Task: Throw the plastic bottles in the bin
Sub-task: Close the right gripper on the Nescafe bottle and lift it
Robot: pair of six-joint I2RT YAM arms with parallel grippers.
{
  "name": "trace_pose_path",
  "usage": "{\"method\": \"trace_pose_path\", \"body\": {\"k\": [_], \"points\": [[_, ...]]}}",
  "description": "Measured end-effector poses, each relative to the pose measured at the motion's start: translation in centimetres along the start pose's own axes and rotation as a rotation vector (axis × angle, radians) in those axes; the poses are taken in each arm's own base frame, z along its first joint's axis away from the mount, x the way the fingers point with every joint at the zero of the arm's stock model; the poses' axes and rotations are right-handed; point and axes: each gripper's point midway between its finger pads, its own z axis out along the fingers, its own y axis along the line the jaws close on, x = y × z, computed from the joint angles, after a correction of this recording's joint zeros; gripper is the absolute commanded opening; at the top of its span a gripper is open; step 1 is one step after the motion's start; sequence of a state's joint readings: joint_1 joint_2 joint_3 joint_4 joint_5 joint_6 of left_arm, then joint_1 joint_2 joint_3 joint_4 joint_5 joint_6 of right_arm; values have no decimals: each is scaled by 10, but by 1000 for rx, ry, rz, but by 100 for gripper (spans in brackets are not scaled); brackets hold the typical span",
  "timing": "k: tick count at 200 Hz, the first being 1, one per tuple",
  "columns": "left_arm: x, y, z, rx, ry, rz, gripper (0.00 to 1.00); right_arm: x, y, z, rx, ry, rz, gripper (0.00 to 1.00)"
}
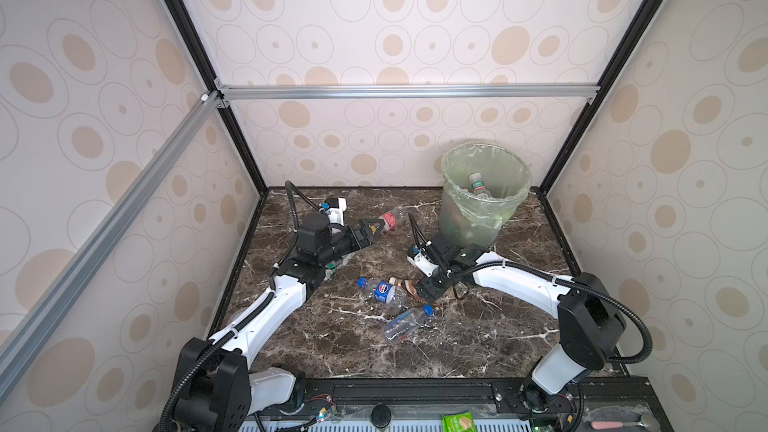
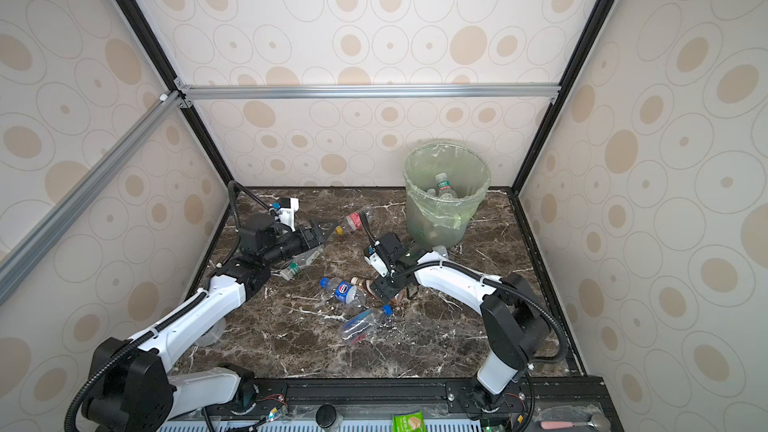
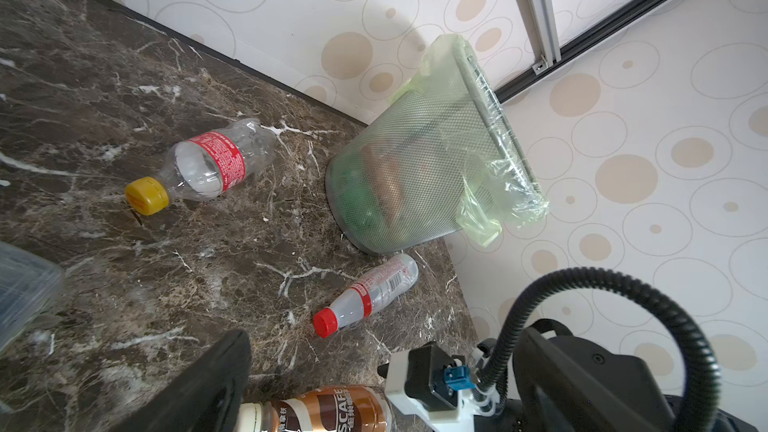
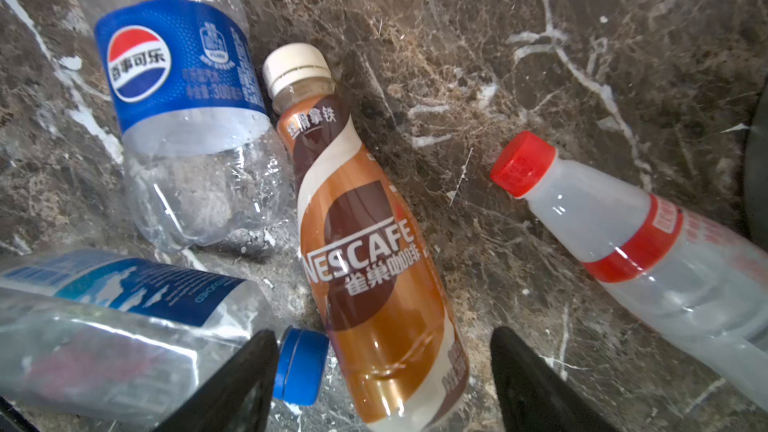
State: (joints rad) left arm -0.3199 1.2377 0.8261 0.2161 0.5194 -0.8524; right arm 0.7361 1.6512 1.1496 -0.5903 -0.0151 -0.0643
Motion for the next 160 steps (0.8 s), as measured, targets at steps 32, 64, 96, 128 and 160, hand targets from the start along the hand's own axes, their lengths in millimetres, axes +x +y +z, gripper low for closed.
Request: {"method": "trace_pose_path", "body": {"k": [32, 64, 96, 128, 160], "points": [[1, -1, 0, 3, 4, 1, 99, 2, 2, 9, -4, 18, 2, 78], [1, -1, 0, 6, 6, 0, 99, 5, 2, 18, -8, 39, 4, 75], [2, -2, 0, 9, 8, 0, 99, 8, 3, 31, -10, 59, 5, 71], [2, -2, 0, 11, 11, 0, 99, 13, 2, 41, -7, 85, 8, 66], [2, -2, 0, 11, 11, 0, 99, 11, -1, 42, 10, 78, 8, 57]]}}
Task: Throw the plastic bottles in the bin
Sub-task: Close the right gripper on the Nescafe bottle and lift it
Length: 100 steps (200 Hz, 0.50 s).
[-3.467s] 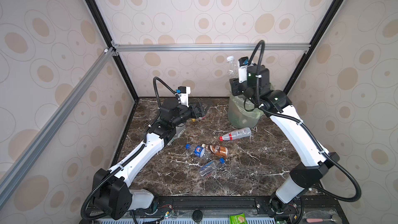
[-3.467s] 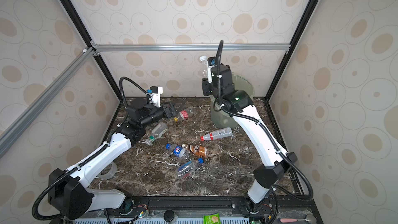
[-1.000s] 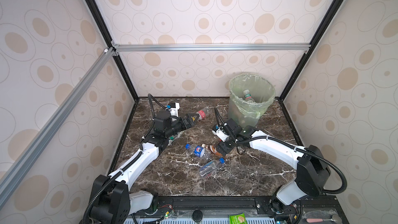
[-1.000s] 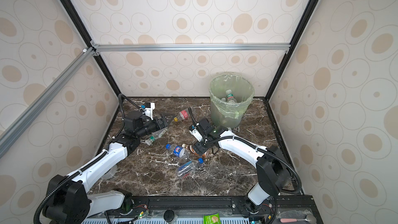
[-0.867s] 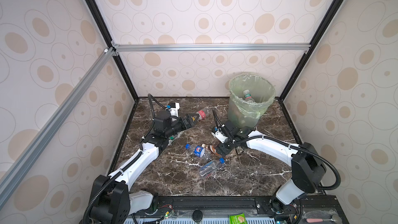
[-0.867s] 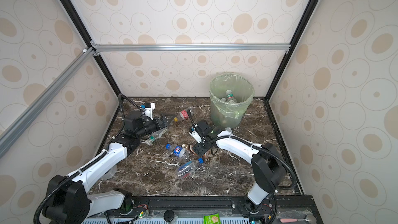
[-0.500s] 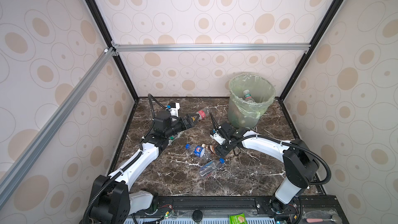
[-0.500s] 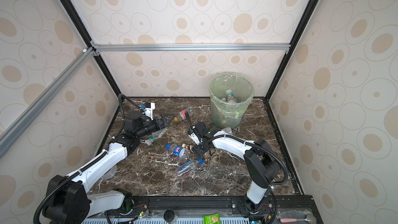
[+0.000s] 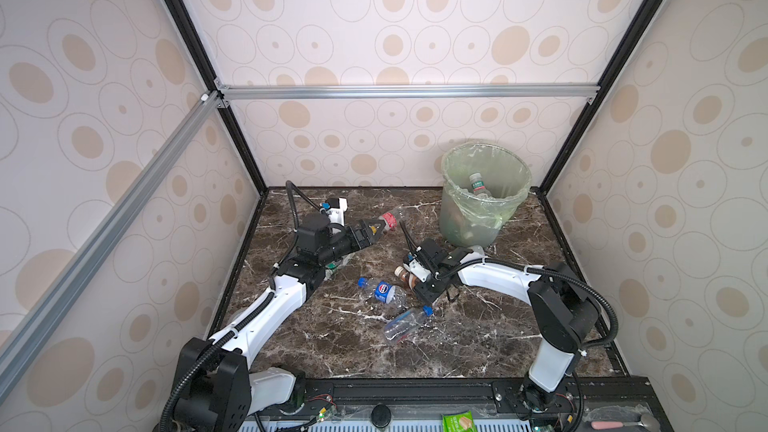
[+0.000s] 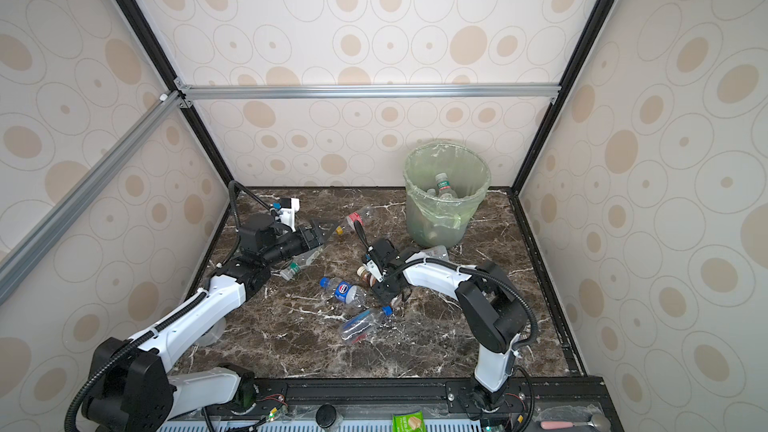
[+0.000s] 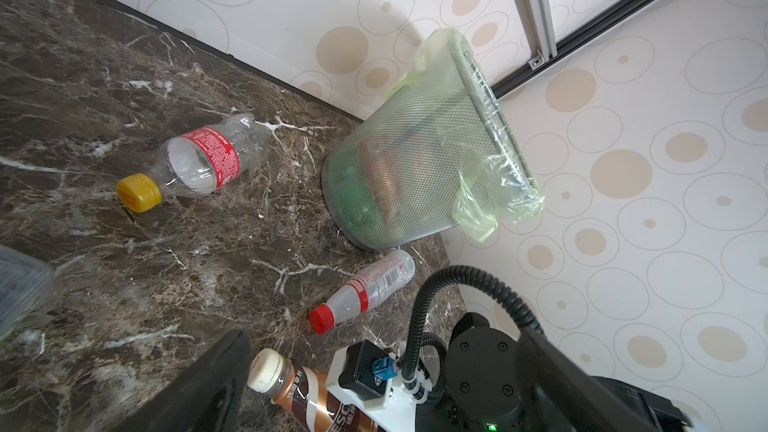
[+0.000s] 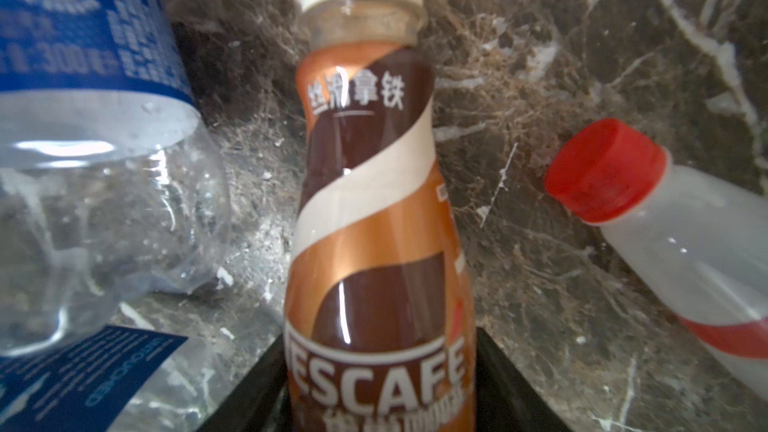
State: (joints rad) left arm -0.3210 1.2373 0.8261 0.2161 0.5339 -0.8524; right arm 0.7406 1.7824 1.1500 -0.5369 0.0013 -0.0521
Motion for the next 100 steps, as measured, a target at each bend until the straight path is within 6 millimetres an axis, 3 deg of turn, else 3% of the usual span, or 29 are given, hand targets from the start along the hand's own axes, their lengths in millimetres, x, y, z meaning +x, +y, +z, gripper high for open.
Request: {"method": "trace_pose_path", "body": {"k": [54, 100], "points": [[0, 0, 0, 0, 0, 0, 99, -3, -6, -2, 33, -7, 3, 50], [-6, -9, -4, 18, -18, 13, 99, -26, -17, -21, 71, -69, 23, 48]]}}
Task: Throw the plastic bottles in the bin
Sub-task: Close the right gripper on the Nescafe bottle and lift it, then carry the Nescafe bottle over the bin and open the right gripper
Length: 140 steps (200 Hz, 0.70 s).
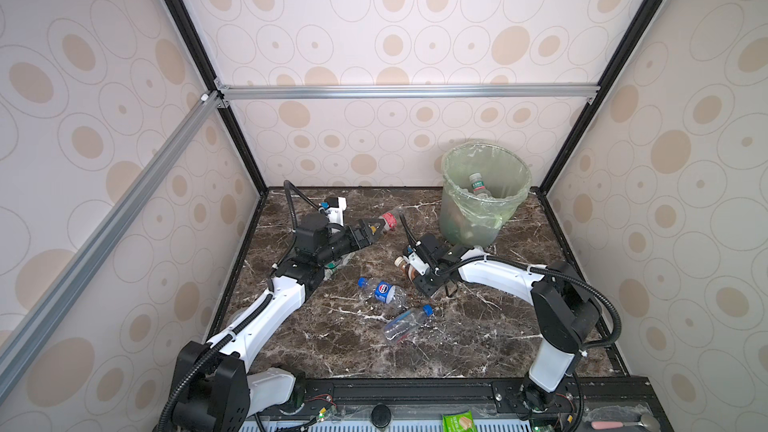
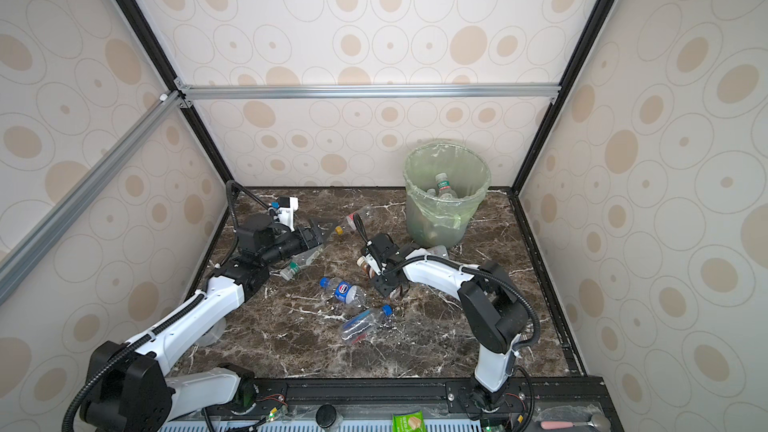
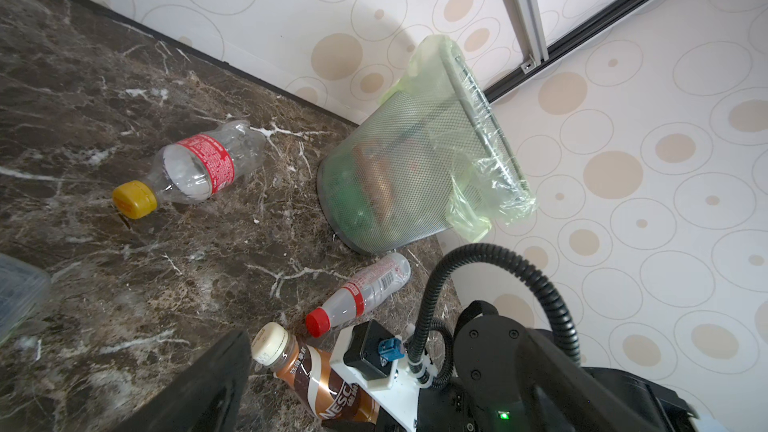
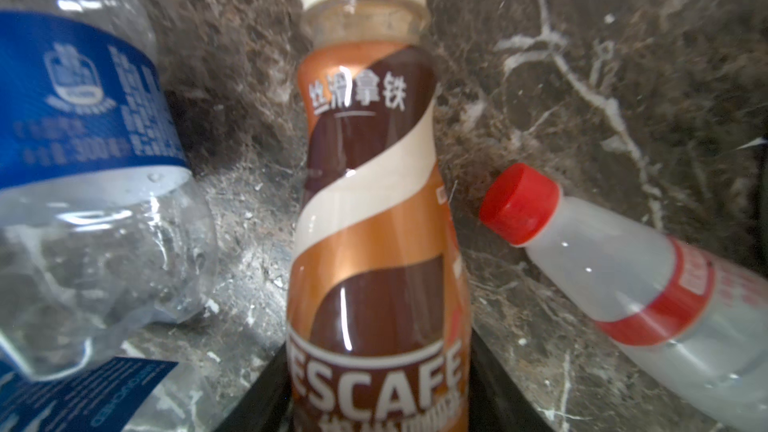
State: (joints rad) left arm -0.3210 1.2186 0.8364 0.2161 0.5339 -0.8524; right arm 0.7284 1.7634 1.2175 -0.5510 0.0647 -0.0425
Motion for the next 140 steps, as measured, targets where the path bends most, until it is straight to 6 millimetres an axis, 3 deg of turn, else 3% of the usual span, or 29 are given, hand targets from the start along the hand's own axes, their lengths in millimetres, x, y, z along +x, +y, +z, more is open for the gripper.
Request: {"method": "trace_pose_path", "body": {"k": [33, 58, 78, 108, 140], "points": [[-18, -24, -2, 56, -40, 34, 99, -45, -27, -51, 65, -141, 50, 47], [-34, -55, 0, 122, -71, 76, 99, -93, -59, -116, 148, -317, 109, 47], [-39, -83, 7, 182, -72, 111, 99, -119, -87, -171, 220, -454, 157, 47], [-40, -117, 26, 245, -52, 158, 99, -142, -125, -254, 352, -645, 227, 47], [-44, -148, 37, 298, -57, 218, 99, -142, -146, -344, 497, -887, 265, 48]]}}
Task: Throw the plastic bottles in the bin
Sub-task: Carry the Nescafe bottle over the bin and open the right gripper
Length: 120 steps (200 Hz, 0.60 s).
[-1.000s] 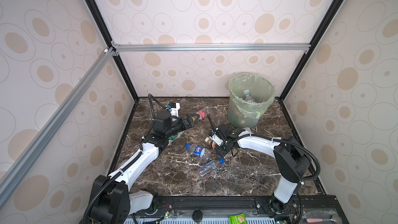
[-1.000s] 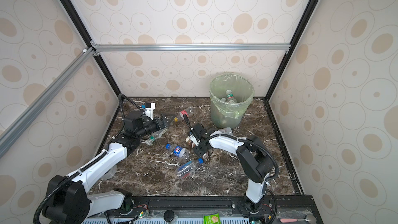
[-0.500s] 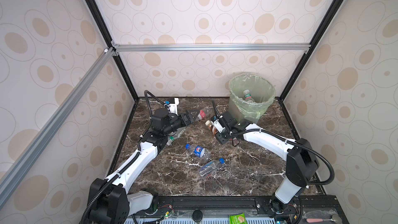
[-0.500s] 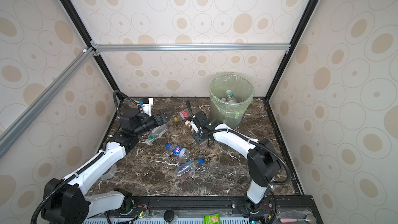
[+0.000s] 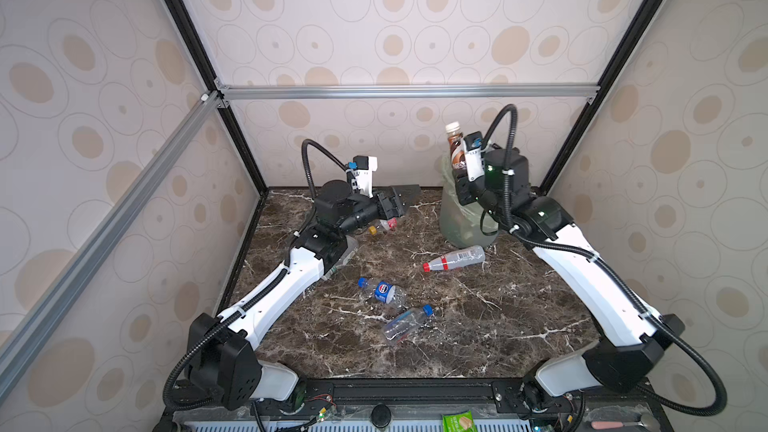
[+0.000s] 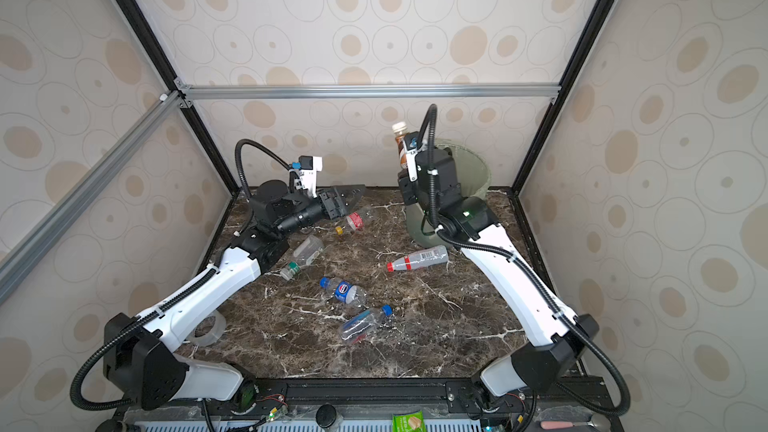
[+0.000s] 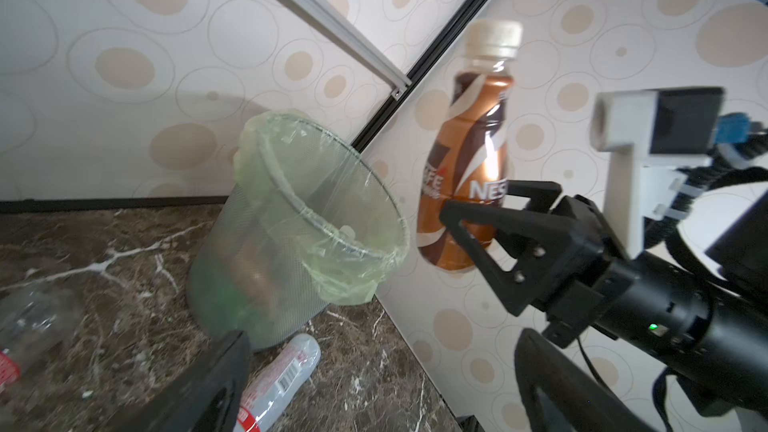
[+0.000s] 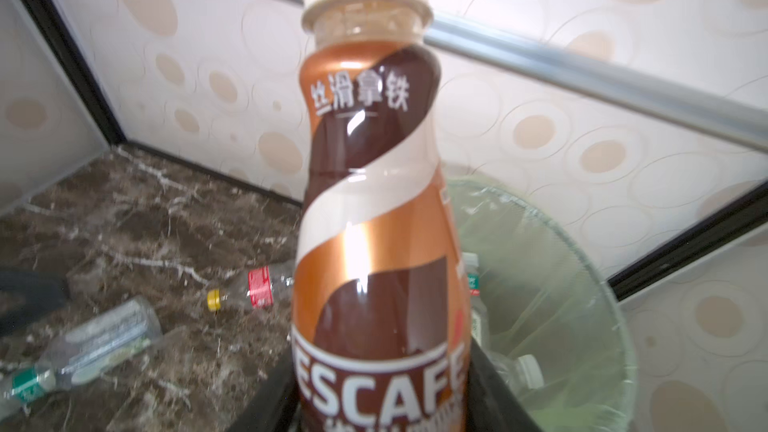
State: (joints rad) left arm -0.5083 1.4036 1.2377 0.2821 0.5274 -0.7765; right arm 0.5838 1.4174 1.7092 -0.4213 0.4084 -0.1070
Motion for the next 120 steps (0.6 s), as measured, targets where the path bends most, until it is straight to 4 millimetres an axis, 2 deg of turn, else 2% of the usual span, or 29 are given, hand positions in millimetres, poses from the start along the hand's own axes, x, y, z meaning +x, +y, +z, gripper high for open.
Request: {"method": "trace_pose_path", "body": {"k": [21, 38, 52, 64, 75, 84, 102, 111, 120], "points": [[-4, -11, 5, 21, -8, 32, 99, -45, -29, -35, 74, -168, 36, 48], [-5, -14, 7, 26, -9, 45, 99, -72, -50, -54, 136, -261, 58, 48], [-3, -11, 10, 21, -6, 47, 99, -82, -67, -55, 188, -291, 71, 48], [0, -6, 13, 12, 0, 43, 99, -81, -82, -41, 237, -277, 82, 50], [3, -2, 16, 5, 7, 39, 99, -69, -100, -19, 285, -234, 108, 54], [5, 1, 18, 0, 13, 35, 99, -54, -112, 3, 320, -179, 121, 63], [9, 7, 21, -10, 22, 29, 99, -2, -129, 61, 367, -7, 144, 81], [10, 8, 22, -13, 24, 28, 99, 26, -129, 85, 372, 79, 141, 87], [10, 9, 22, -16, 26, 27, 99, 53, -124, 101, 362, 153, 140, 93]]}}
